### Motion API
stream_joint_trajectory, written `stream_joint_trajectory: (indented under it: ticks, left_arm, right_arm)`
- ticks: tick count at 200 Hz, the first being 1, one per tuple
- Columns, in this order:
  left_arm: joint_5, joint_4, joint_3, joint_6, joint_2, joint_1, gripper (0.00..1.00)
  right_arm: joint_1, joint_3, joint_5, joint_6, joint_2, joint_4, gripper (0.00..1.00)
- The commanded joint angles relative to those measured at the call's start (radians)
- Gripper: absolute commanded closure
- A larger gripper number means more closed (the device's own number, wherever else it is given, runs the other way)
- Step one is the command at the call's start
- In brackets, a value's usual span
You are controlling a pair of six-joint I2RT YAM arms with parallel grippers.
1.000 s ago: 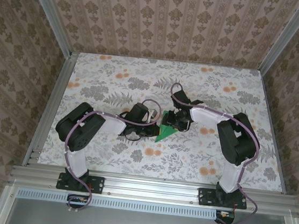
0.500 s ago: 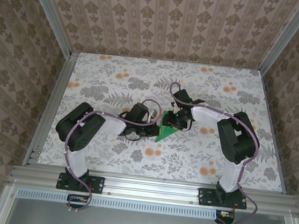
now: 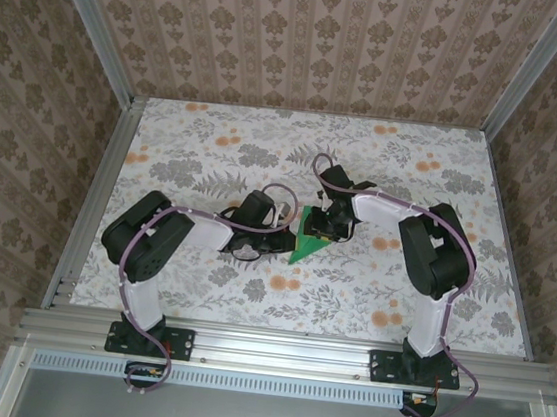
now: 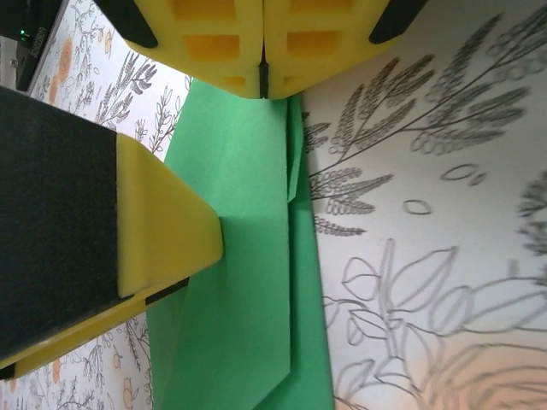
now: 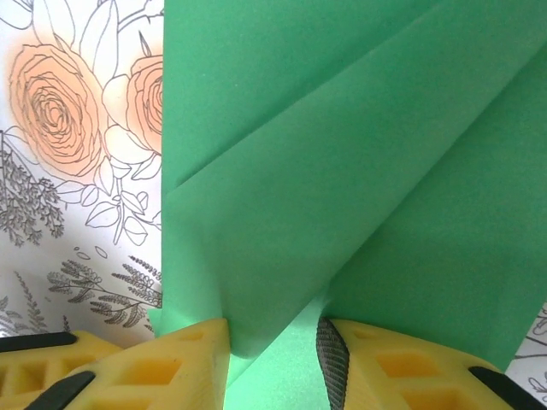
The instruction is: Fold a paper plane with a square sheet of paper (pick it up from the middle)
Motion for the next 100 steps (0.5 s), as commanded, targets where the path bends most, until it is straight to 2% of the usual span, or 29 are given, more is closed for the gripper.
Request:
stream_joint_trajectory:
  ticks: [1, 47, 100]
  left_arm:
    - [-0.023, 0.006, -0.024, -0.026, -0.083, 0.016, 0.9]
    - [-0.02, 0.033, -0.03, -0.033, -0.1, 0.015, 0.87]
    - [0.041, 0.088, -0.013, -0.041, -0.054, 0.008, 0.87]
  right_arm:
    - [0.01, -0.009, 0.121, 0.008, 0.076, -0.101, 0.62]
    - [0.023, 0.006, 0.157, 0.02, 0.113, -0.131, 0.61]
    - [0.028, 0.022, 0.16, 0.04, 0.143, -0.144, 0.57]
